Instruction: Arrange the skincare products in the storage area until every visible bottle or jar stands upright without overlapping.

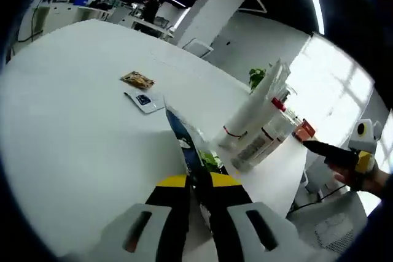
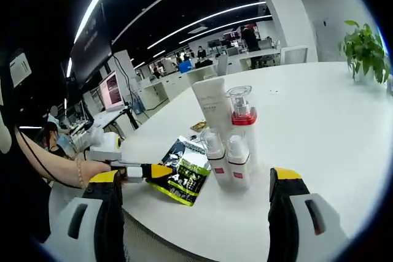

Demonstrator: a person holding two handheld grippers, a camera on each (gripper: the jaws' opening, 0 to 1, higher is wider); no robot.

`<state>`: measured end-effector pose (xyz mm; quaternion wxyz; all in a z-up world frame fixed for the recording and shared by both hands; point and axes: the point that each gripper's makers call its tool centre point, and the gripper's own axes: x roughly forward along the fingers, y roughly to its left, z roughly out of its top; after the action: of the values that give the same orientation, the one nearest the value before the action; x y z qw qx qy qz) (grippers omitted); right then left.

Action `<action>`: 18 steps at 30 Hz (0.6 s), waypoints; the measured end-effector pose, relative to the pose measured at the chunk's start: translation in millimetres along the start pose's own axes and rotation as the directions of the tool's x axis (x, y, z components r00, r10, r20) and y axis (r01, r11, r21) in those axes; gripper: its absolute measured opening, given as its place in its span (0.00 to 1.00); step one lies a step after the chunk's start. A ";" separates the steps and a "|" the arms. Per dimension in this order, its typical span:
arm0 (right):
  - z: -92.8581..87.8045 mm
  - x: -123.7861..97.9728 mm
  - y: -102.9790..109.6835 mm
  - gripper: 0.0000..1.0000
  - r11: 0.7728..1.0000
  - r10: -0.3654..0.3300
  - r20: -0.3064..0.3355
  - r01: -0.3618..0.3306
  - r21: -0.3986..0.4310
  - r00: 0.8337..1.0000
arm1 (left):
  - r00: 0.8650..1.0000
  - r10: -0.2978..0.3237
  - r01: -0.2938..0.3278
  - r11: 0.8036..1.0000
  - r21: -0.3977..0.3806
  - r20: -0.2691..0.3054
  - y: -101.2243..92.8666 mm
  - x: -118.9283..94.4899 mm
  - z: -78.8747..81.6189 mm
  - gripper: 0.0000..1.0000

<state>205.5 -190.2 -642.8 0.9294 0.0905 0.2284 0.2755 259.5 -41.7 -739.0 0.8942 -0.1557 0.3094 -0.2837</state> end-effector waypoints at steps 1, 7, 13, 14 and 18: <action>-0.1 0.1 -0.1 1.00 1.000 0.000 0.000 0.000 0.001 1.000 | 1.000 0.008 -0.008 1.000 0.019 -0.007 0.7 0.3 -0.5 0.06; -0.7 0.1 0.7 1.00 1.000 0.001 -0.002 -0.001 0.001 1.000 | 0.997 0.039 -0.028 0.986 0.164 -0.060 -1.1 1.6 -5.5 0.11; -0.7 0.1 1.1 1.00 1.000 0.002 -0.001 -0.002 0.006 1.000 | 0.995 0.054 -0.033 0.972 0.234 -0.086 0.8 1.9 -10.1 0.15; -0.6 0.1 1.1 1.00 1.000 0.001 -0.001 -0.001 0.006 1.000 | 0.994 0.058 -0.034 0.968 0.247 -0.089 -0.1 1.9 -10.7 0.16; -0.9 0.4 1.0 1.00 1.000 0.002 -0.003 -0.002 0.007 1.000 | 0.992 0.070 -0.035 0.956 0.290 -0.110 3.3 0.8 -13.0 0.19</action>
<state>204.9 -189.2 -643.4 0.9284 0.0935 0.2305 0.2759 253.1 -40.9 -750.8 0.8945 0.0014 0.3215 -0.3107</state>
